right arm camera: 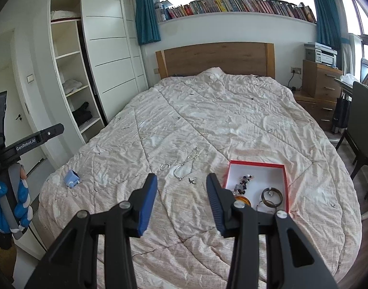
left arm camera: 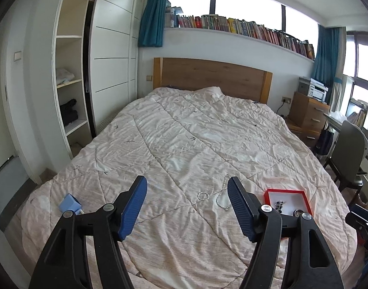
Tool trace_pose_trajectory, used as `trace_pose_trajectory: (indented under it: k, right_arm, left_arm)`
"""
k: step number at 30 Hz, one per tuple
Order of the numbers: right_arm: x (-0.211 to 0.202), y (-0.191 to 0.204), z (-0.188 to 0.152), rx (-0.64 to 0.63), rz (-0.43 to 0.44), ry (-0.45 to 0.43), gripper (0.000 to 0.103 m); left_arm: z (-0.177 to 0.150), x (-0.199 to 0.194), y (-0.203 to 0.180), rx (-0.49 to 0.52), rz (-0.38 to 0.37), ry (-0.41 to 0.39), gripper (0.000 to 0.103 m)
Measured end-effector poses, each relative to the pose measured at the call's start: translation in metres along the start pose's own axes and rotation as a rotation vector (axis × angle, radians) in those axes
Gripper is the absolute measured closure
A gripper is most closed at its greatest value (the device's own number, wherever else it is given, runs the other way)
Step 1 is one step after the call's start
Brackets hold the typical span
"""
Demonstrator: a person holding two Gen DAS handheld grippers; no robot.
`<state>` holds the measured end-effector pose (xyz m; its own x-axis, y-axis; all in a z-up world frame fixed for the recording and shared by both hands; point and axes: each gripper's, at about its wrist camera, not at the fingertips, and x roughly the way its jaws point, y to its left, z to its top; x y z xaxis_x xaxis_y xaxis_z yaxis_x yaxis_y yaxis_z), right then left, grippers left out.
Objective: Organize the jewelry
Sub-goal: 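Move both open tools back toward the twisted hoop and necklace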
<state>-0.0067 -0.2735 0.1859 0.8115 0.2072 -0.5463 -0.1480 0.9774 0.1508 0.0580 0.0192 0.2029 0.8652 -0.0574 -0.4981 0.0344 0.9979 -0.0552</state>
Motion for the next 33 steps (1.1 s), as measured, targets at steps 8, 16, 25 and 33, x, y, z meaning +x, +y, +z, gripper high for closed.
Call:
trace_pose_trajectory:
  k: [8, 16, 25, 33]
  right_arm:
    - [0.000, 0.003, 0.022, -0.011, 0.002, -0.013, 0.062]
    - [0.027, -0.005, 0.066, -0.024, -0.006, -0.023, 0.062]
    - [0.054, -0.022, 0.101, -0.030, -0.022, -0.028, 0.062]
    - [0.090, -0.043, 0.098, 0.046, -0.022, -0.011, 0.050]
  left_arm:
    - [0.034, 0.013, 0.004, 0.031, 0.022, -0.013, 0.033]
    - [0.059, 0.053, 0.009, 0.038, 0.054, 0.018, 0.029]
    - [0.081, 0.085, 0.020, 0.037, 0.078, -0.016, 0.023]
    - [0.063, 0.112, 0.019, 0.060, 0.115, 0.031, 0.013]
